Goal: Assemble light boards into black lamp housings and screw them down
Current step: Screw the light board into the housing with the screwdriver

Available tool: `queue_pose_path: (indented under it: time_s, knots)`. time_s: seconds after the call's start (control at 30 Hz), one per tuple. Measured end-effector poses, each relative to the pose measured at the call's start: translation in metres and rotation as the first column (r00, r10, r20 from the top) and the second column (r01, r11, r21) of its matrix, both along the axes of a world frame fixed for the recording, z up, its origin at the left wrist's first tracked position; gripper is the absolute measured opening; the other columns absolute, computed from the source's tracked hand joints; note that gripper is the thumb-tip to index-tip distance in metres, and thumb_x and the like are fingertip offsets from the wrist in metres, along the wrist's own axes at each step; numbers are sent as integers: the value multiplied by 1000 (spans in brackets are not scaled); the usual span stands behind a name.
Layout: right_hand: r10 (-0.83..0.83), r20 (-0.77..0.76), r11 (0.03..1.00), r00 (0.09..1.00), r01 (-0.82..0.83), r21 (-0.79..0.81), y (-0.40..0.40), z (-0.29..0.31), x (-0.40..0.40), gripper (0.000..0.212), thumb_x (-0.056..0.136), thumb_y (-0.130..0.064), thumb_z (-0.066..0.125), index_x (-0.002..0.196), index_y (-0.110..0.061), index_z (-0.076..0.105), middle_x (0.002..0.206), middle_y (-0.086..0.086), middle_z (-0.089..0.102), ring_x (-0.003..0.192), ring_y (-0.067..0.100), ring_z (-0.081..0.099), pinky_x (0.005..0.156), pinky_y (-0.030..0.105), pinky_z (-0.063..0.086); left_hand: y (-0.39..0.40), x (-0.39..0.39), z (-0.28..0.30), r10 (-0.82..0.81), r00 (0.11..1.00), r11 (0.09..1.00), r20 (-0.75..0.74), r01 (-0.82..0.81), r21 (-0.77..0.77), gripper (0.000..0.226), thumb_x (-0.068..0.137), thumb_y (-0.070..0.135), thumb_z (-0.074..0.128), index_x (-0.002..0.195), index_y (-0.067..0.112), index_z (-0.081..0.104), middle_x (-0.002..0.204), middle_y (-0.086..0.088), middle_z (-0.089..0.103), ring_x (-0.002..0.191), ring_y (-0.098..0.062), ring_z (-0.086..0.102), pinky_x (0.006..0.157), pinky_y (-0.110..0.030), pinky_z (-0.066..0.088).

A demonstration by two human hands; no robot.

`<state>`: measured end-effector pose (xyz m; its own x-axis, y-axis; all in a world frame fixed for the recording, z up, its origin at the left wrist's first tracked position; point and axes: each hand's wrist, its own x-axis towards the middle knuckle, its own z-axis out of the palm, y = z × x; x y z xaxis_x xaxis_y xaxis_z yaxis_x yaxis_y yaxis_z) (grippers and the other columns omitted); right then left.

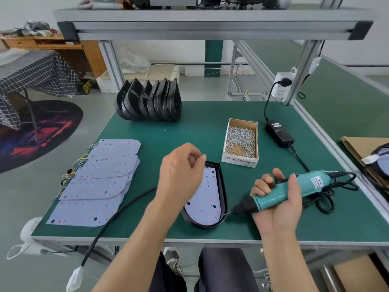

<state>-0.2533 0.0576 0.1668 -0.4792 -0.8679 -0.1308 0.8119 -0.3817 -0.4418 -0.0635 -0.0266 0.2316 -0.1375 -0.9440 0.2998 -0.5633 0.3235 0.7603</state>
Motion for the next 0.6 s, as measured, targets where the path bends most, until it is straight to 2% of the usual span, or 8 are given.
queue_pose_path:
  time_s: [0.1, 0.23, 0.3, 0.4, 0.5, 0.6]
  knots:
    - [5, 26, 1000, 1000, -5, -7, 0, -4, -2, 27, 88, -44, 68, 96, -19, 75, 79, -2, 48, 57, 9, 40, 53, 18, 41, -20, -28, 10, -140, 982, 989, 123, 145, -34, 11, 92, 18, 68, 82, 19, 68, 62, 12, 57, 64, -8, 54, 68, -29, 48]
    - [7, 50, 1000, 999, -7, -7, -1, -7, -1, 30, 90, -43, 67, 105, -18, 74, 77, -2, 49, 54, 8, 39, 50, 18, 40, -53, -73, 19, -270, 903, 960, 334, 280, 19, 9, 92, 16, 64, 93, 16, 74, 87, 4, 71, 89, -24, 66, 79, -39, 56]
    - [8, 71, 1000, 997, -7, -13, -1, -7, 0, 29, 90, -42, 67, 105, -17, 73, 76, -2, 48, 52, 8, 40, 49, 18, 39, -70, -95, 18, -293, 828, 947, 479, 318, 30, 12, 93, 19, 63, 97, 22, 74, 100, 3, 74, 101, -24, 66, 89, -37, 51]
    - [16, 90, 1000, 996, -15, -20, -1, -7, -1, 28, 92, -41, 64, 100, -16, 74, 75, -2, 48, 51, 8, 40, 47, 18, 39, -94, -119, 11, -268, 664, 934, 698, 356, 21, 17, 95, 22, 61, 103, 29, 75, 111, 4, 72, 113, -23, 60, 97, -40, 40]
    - [16, 80, 1000, 997, -14, -20, -1, -7, 0, 29, 96, -40, 60, 97, -15, 74, 74, -1, 48, 50, 8, 40, 46, 19, 40, -109, -135, -2, -225, 510, 929, 830, 369, 25, 18, 98, 26, 58, 103, 26, 75, 105, 1, 69, 111, -25, 56, 92, -40, 35]
    - [20, 67, 1000, 998, -19, -21, -1, -8, 0, 29, 94, -40, 61, 96, -14, 74, 74, -1, 47, 50, 8, 40, 46, 19, 39, -115, -146, -14, -225, 421, 921, 879, 387, 50, 15, 98, 26, 61, 95, 25, 75, 86, 4, 60, 103, -23, 55, 86, -40, 27]
